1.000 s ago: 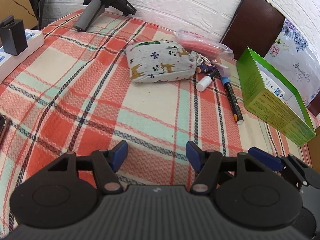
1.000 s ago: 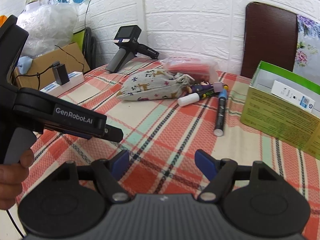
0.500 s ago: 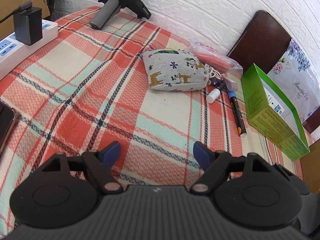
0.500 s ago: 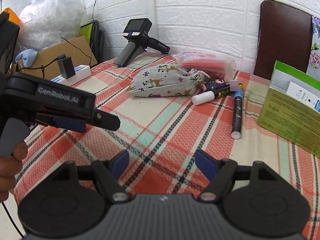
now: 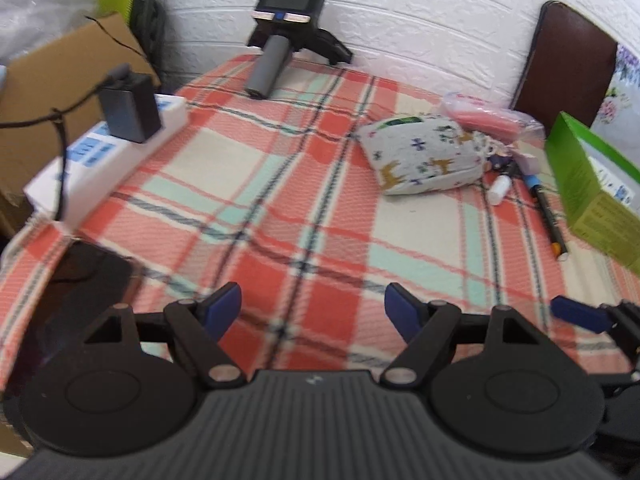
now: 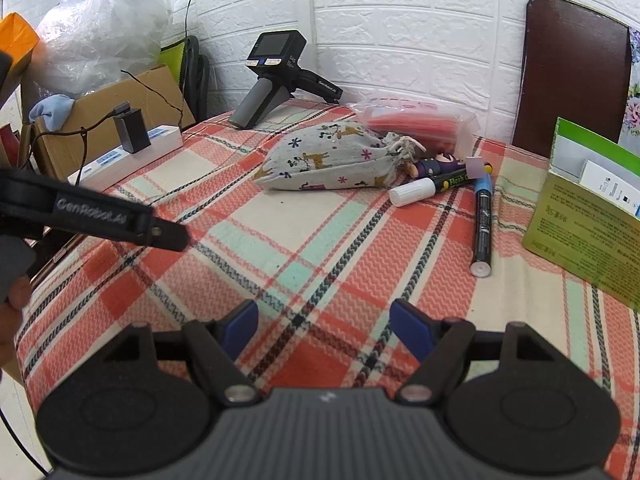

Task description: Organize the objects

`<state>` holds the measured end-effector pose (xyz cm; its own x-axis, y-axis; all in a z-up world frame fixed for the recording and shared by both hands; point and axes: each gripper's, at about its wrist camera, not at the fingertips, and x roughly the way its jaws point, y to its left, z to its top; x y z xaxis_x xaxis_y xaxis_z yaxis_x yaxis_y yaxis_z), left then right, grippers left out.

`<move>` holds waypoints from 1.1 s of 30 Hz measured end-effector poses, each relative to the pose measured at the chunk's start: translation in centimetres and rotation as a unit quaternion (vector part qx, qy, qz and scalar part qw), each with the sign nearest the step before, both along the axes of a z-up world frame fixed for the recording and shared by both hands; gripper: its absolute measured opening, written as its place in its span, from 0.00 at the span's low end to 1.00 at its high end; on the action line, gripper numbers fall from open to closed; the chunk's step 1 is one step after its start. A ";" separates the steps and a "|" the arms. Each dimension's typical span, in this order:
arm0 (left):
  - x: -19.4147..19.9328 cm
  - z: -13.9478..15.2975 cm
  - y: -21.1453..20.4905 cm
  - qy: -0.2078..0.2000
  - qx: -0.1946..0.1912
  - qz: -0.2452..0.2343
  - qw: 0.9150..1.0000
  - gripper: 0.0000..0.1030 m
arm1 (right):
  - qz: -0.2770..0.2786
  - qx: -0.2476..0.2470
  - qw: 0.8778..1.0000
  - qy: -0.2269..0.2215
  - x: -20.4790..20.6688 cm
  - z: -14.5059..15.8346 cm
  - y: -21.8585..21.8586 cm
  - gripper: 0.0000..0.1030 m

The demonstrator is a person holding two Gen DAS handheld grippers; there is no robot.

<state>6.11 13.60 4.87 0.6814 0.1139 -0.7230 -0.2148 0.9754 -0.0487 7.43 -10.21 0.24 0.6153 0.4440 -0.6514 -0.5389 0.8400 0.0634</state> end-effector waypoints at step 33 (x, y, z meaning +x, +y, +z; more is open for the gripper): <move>-0.8 0.6 0.2 0.124 0.093 0.107 0.982 0.74 | 0.049 0.099 0.994 0.019 2.0 -1.4 -0.5 0.78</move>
<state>5.29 13.79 5.51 0.4330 0.3815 -0.8166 -0.3980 0.8938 0.2066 9.48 -10.70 -1.17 0.5396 0.6215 -0.5679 -0.6110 0.7532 0.2438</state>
